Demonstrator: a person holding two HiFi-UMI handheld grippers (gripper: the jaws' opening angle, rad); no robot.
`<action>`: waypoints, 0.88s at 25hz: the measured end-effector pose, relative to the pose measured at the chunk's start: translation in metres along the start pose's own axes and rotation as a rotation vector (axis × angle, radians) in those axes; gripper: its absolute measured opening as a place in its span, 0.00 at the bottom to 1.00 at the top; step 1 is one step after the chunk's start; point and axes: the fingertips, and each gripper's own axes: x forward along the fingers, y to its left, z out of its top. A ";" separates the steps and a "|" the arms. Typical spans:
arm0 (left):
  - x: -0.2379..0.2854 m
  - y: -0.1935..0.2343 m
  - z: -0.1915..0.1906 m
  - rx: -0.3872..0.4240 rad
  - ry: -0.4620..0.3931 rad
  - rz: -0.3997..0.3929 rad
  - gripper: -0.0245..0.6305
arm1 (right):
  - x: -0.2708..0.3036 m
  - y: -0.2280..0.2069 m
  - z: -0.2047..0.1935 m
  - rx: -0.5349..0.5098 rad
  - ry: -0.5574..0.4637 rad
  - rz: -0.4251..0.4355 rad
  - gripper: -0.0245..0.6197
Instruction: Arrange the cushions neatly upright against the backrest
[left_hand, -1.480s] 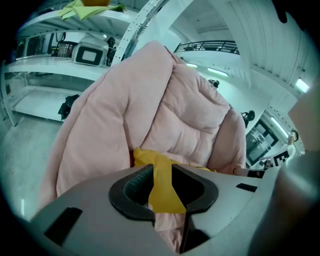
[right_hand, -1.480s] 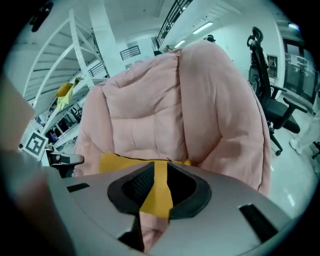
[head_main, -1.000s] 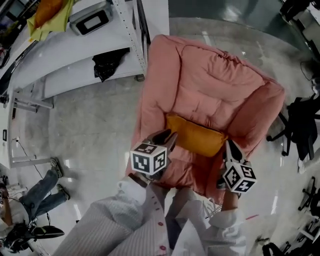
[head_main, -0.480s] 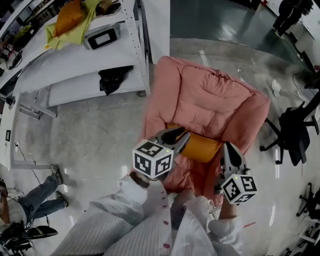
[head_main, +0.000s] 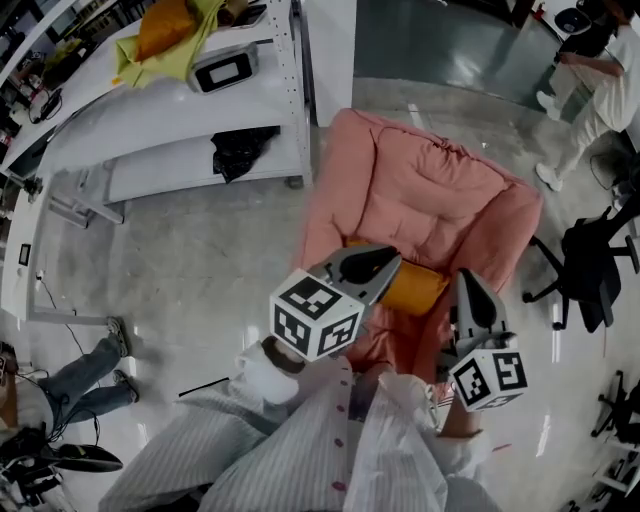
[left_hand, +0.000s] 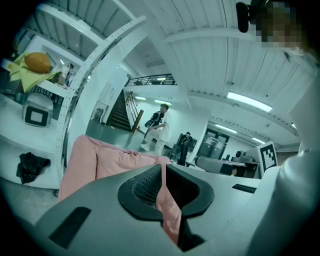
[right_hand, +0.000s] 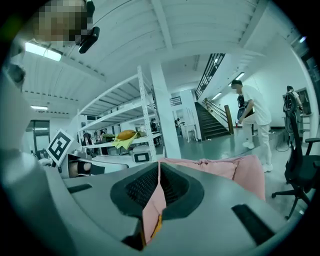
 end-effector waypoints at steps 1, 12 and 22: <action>-0.003 -0.004 0.001 0.004 -0.001 -0.001 0.09 | -0.003 0.003 0.002 -0.004 -0.004 0.001 0.07; -0.023 -0.036 0.016 -0.026 -0.062 -0.053 0.05 | -0.030 0.032 0.006 -0.035 0.013 0.040 0.06; -0.028 -0.065 0.027 0.057 -0.083 -0.094 0.05 | -0.044 0.039 0.014 -0.014 -0.001 0.072 0.06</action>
